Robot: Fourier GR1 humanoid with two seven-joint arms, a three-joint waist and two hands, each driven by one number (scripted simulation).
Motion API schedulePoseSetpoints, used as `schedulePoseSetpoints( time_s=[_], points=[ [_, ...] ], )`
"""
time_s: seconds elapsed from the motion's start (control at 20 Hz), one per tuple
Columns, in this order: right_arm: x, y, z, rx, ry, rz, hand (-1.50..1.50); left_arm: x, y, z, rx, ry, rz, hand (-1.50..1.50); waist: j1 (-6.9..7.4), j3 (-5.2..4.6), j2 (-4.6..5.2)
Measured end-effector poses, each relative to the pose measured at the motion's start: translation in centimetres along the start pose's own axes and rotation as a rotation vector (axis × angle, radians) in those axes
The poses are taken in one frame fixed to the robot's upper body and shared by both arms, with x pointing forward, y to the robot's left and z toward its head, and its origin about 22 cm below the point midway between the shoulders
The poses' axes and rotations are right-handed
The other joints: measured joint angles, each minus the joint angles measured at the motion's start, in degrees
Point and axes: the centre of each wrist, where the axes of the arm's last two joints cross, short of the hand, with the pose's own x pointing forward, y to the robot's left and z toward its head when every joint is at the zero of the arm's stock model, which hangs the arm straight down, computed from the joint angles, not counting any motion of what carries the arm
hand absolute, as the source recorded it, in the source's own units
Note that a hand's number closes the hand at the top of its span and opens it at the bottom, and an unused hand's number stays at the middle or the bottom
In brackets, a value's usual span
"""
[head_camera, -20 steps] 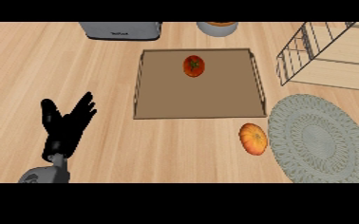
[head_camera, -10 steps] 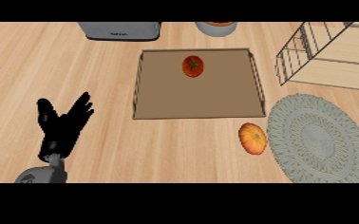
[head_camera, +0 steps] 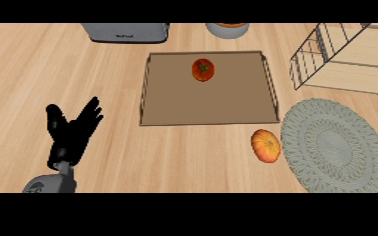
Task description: Pick the sweet potato from the placemat and place it in the tiered shelf
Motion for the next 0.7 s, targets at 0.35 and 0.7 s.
schedulePoseSetpoints(
  time_s=[0.35,0.7],
  points=[
    [0.3,-3.1,0.4,-0.091,0.034,-0.231,-1.50,0.0,0.1,0.4,-0.001,-0.001,-0.002,0.00,0.32,-0.01,0.14],
    [-1.0,-7.7,2.2,-0.313,0.079,-0.264,-1.50,0.3,0.4,0.2,-0.004,0.006,0.004,0.00,0.37,-0.01,0.38]
  ],
)
